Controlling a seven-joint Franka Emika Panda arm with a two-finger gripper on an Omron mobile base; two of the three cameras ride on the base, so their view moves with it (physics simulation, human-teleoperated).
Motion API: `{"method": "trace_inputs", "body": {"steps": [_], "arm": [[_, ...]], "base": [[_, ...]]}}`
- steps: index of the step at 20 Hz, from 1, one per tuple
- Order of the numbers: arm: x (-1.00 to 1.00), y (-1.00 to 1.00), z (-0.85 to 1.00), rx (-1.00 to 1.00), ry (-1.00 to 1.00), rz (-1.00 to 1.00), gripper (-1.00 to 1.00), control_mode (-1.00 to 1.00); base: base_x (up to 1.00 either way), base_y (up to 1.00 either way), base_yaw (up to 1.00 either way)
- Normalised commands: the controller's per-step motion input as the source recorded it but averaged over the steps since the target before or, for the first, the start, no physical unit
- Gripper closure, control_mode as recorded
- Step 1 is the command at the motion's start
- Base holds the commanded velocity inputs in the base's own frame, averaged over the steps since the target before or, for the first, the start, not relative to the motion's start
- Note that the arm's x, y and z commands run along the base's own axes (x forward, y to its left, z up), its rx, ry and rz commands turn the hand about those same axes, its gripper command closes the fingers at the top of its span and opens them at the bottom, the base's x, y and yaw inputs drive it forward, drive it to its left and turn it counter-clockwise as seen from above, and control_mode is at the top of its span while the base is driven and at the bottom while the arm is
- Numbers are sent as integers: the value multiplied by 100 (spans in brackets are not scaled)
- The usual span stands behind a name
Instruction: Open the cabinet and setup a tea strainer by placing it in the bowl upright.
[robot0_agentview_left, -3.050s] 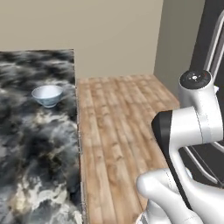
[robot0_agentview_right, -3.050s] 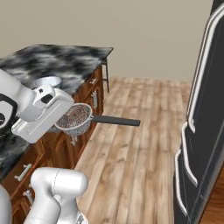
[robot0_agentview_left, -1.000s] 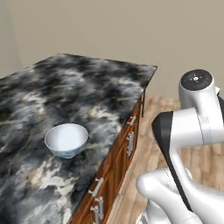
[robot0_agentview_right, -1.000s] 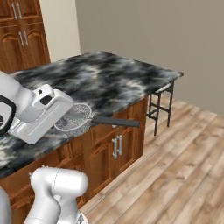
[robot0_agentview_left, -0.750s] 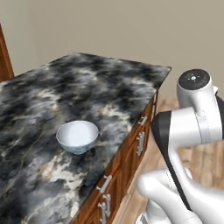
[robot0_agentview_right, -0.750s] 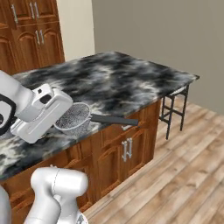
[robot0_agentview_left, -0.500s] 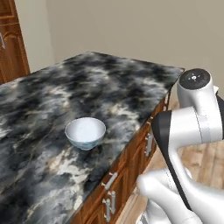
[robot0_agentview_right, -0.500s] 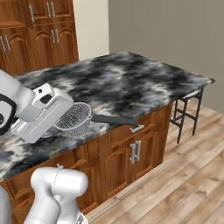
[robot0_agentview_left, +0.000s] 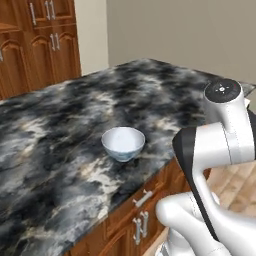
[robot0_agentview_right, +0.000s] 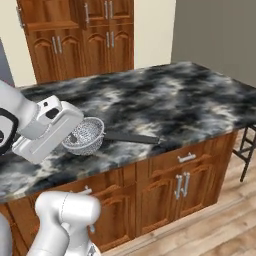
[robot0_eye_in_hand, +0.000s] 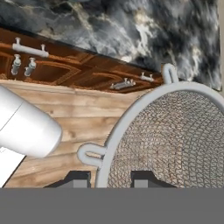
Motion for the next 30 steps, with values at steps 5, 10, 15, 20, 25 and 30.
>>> {"method": "trace_inputs", "body": {"steps": [5,10,15,20,25,30], "arm": [[0,0,0,0,0,0,100,100],[0,0,0,0,0,0,100,100],[0,0,0,0,0,0,100,100],[0,0,0,0,0,0,100,100],[0,0,0,0,0,0,100,100],[0,0,0,0,0,0,100,100]], "base": [[13,-5,43],[1,-8,44],[0,-22,44],[0,-41,22],[0,-76,13],[0,-38,15]]}}
